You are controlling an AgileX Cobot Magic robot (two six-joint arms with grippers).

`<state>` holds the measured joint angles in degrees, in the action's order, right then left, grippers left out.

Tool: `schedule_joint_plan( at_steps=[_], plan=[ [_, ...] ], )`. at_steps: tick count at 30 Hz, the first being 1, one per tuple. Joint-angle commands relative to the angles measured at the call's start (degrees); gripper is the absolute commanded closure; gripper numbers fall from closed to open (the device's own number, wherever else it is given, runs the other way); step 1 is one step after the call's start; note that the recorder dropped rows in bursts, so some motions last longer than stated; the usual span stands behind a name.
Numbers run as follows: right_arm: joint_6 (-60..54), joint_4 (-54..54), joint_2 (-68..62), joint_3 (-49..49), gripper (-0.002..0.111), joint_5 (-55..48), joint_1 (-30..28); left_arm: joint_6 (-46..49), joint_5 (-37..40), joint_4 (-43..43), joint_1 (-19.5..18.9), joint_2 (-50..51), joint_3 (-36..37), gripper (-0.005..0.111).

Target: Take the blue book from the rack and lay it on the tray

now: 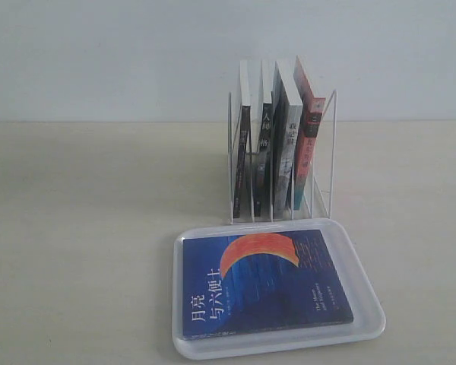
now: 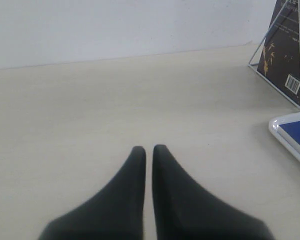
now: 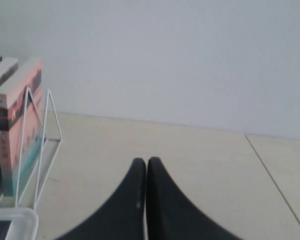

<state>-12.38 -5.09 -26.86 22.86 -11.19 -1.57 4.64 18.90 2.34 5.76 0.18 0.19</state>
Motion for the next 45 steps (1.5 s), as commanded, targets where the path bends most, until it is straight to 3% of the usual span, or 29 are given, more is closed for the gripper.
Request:
schedule_joint_plan(
  at_steps=[1, 11, 25, 45],
  plan=[
    [0.45, -0.39, 5.93, -7.57, 0.108, 2.7, -1.87, -0.39, -0.88, -0.05, 0.02, -0.18, -0.19, 0.102],
    [2.93, -0.64, 16.53, -20.1, 0.108, 9.16, -1.87, -0.39, -0.88, -0.05, 0.02, -0.18, -0.19, 0.102],
    [3.09, -0.64, 19.08, -21.71, 0.108, 9.24, -1.87, -0.39, -0.88, -0.05, 0.02, -0.18, -0.19, 0.102],
    [7.58, -1.89, 26.86, -22.86, 0.108, -8.44, -1.87, -0.39, -0.88, -0.05, 0.02, -0.18, -0.19, 0.102]
  ],
)
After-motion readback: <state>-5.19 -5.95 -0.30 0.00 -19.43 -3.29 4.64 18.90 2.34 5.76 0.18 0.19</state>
